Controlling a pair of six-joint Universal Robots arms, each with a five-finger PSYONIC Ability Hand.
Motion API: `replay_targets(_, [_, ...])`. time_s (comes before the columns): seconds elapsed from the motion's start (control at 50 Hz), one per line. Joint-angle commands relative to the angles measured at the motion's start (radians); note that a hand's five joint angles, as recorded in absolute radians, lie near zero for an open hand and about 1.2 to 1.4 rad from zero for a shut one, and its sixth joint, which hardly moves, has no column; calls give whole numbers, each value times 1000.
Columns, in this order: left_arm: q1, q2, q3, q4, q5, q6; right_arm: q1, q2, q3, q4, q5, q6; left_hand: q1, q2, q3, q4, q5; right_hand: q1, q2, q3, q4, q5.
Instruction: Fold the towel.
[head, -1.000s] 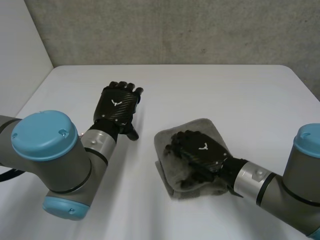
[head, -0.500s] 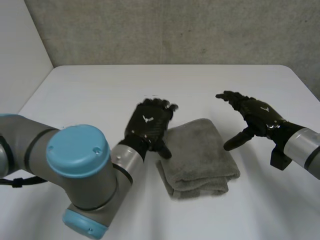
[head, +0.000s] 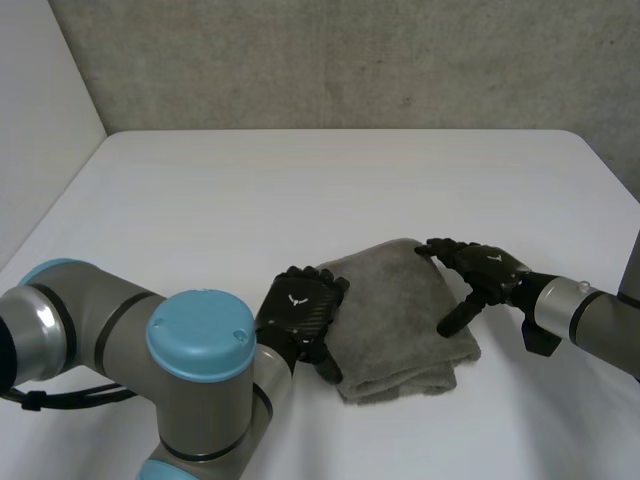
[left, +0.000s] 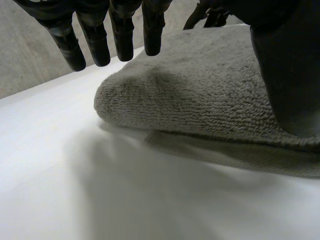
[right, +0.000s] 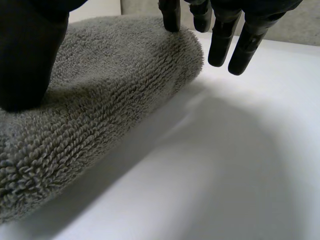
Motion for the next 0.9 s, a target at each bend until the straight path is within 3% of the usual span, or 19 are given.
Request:
replay_targets(0.02, [5,4,16,12,-5,1,8,-9,2,0,2,-13,-69,-16,-42,-51,-4,-102,-85,-33,-58,-60])
replay_targets(0.22, [57,128,23,12,-5,1,10,-226,2,37,50,13,-80,-28,-42,-51,-15,-102,-85,-33,-58,-60])
replay_targets(0.38, [181,276,81,-3,5,4,69,-436,-32,11,416,70,-118,-66,-42,-51,-53,-102,-85,-33,-58,-60])
replay_targets(0.52, [267,303,163,-121,25,97,140,-456,-115,12,559,56,-124,-72,-42,-51,-59,-102,-85,-33,-58,-60])
replay_targets(0.62, [302,333,214,-197,48,110,159,-454,-163,43,571,58,-124,-72,-42,-51,-59,-102,-85,-33,-58,-60])
replay_targets(0.78, [371,402,281,-336,126,108,179,-457,-270,305,532,58,-124,-72,-42,-51,-59,-102,-85,-33,-58,-60])
replay_targets(0.9, [374,407,281,-365,154,105,175,-480,-279,313,495,56,-124,-72,-42,-51,-59,-102,-85,-33,-58,-60])
